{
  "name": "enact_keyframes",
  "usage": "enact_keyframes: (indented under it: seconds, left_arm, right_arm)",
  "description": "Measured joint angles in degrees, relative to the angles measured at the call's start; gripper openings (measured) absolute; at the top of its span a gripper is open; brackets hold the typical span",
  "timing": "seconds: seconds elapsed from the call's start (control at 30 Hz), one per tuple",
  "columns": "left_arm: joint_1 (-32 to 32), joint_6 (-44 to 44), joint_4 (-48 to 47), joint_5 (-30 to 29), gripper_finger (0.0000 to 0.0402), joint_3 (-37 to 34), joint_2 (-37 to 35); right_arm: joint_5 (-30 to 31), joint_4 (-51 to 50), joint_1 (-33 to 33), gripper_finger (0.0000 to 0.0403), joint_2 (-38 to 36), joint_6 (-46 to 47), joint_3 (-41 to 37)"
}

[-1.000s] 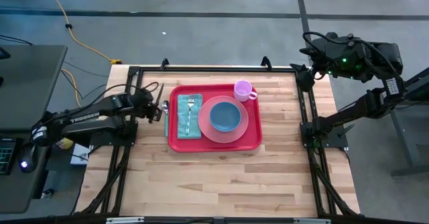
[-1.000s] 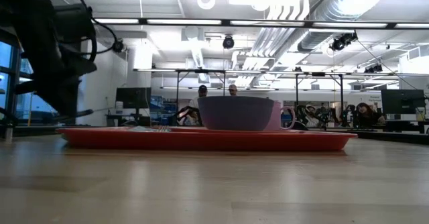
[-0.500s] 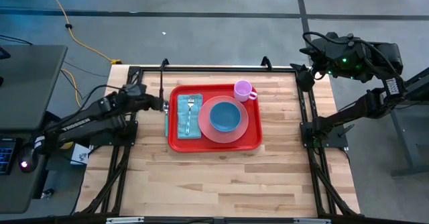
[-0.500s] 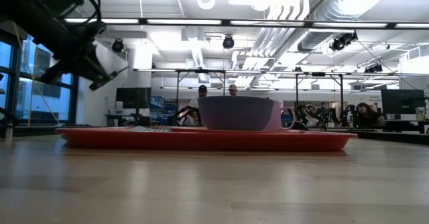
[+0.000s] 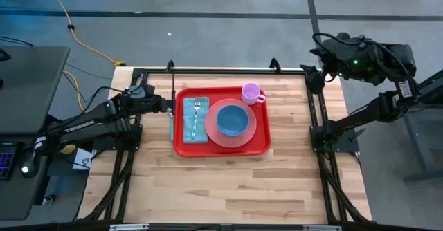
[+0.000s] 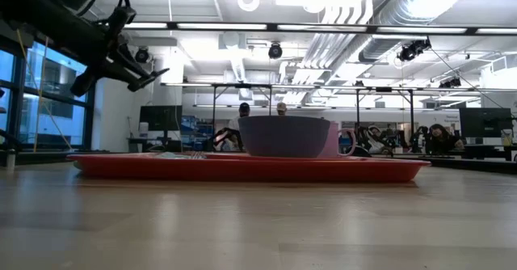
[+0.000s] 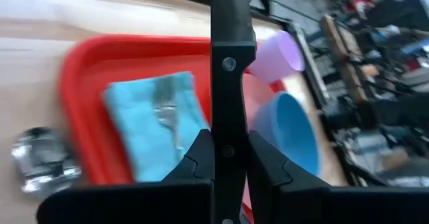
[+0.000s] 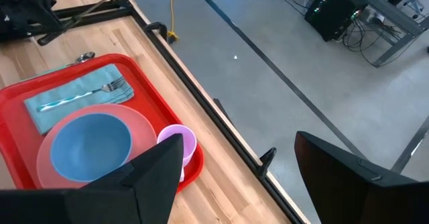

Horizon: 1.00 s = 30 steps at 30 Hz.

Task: Set up tray
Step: Put the knife on the blue towel on the tray

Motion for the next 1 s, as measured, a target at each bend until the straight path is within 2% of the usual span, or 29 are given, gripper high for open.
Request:
enact_keyframes:
  seconds: [0.13,0.23,0.53,0.8,1.0]
  left_arm:
    - [-3.8,0.9,-0.1,-2.3,0.0066,1.7,-1.5]
    - [-6.4,2.9,-0.8,-4.7,0.0066,5.5,-3.4]
    - [-14.0,7.1,-16.7,-10.0,0.0066,22.6,-3.5]
    - [-17.3,5.9,-47.5,-10.0,0.0066,39.6,5.3]
    - [-17.2,8.5,-50.7,-8.3,0.0066,42.2,13.8]
  right_arm:
    - [-1.1,0.0,0.0,0.0266,0.0,0.0,0.0]
    - [-1.9,0.0,0.0,0.0266,0.0,0.0,0.0]
    - [-1.3,0.0,0.0,0.0266,0.0,-1.1,0.0]
    - [-0.9,0.0,0.0,0.0266,0.0,-1.3,0.0]
    - [0.0,0.1,0.0,0.0266,0.0,-1.2,0.0]
